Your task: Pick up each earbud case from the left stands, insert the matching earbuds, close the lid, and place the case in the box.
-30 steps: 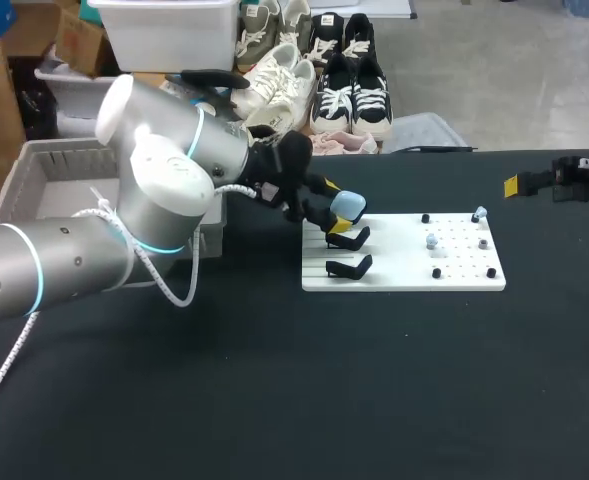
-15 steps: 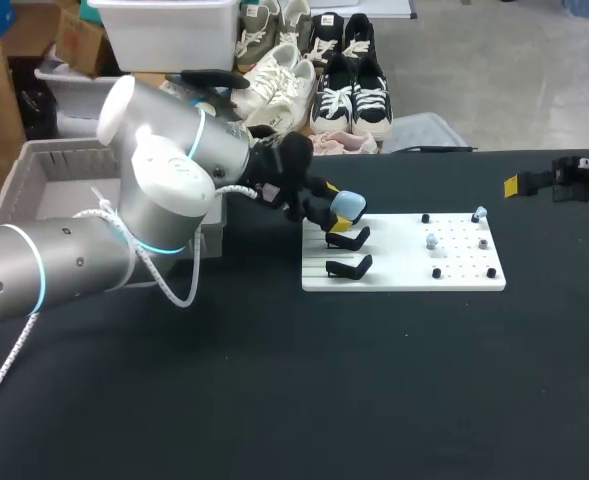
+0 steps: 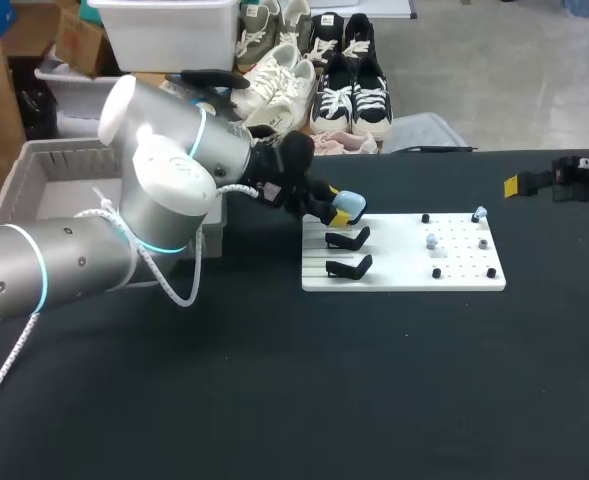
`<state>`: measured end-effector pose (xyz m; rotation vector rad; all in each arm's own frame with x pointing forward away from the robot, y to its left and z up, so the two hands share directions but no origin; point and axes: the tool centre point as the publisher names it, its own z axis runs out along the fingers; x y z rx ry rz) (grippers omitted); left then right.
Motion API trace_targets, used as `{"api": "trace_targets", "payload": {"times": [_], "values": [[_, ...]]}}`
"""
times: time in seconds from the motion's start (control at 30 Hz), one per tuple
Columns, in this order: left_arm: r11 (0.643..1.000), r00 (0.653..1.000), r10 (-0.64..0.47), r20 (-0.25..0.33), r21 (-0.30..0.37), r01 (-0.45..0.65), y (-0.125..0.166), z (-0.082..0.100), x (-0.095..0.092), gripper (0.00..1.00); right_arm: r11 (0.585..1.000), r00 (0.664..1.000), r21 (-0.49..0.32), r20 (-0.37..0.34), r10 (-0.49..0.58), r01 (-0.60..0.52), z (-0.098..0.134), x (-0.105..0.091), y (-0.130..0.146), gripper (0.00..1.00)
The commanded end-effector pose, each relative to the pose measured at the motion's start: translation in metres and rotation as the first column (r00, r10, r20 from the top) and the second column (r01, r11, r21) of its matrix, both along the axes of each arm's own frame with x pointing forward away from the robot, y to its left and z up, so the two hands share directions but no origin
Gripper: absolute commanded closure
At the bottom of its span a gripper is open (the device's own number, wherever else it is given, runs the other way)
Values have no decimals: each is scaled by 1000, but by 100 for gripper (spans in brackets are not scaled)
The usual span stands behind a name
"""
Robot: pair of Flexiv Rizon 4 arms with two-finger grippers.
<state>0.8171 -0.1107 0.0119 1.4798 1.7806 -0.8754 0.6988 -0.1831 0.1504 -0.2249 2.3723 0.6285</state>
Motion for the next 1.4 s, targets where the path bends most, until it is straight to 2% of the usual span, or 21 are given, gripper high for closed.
{"api": "trace_targets", "payload": {"times": [0.03,0.37,0.53,0.63,0.7,0.8,1.03,1.4], "values": [[1000,1000,-7,-5,0,7,-1,-1,4,53,1000,1000,3,-1,5,-5,-1,1,-1,0],[1000,1000,-13,-12,-2,13,-3,-3,2,58,1000,1000,3,-1,5,-5,-1,1,-1,0],[1000,1000,-13,-15,-3,13,-3,-3,2,75,1000,1000,3,-1,5,-5,-1,1,-1,0],[1000,1000,-12,-17,-3,12,-4,-4,2,76,1000,1000,3,-1,5,-5,-1,1,-1,0],[1000,1000,-13,-17,-2,13,-4,-4,1,81,1000,1000,3,-1,5,-5,-1,1,-1,0],[1000,1000,-14,-18,-2,13,-4,-4,1,100,1000,1000,3,-1,5,-5,-1,1,-1,0],[1000,1000,-1,0,-10,1,0,1,1,100,1000,1000,3,-1,5,-5,-1,1,-1,0],[998,998,36,55,-47,-33,10,33,5,100,1000,1000,3,-1,5,-5,-1,1,-1,0]]}}
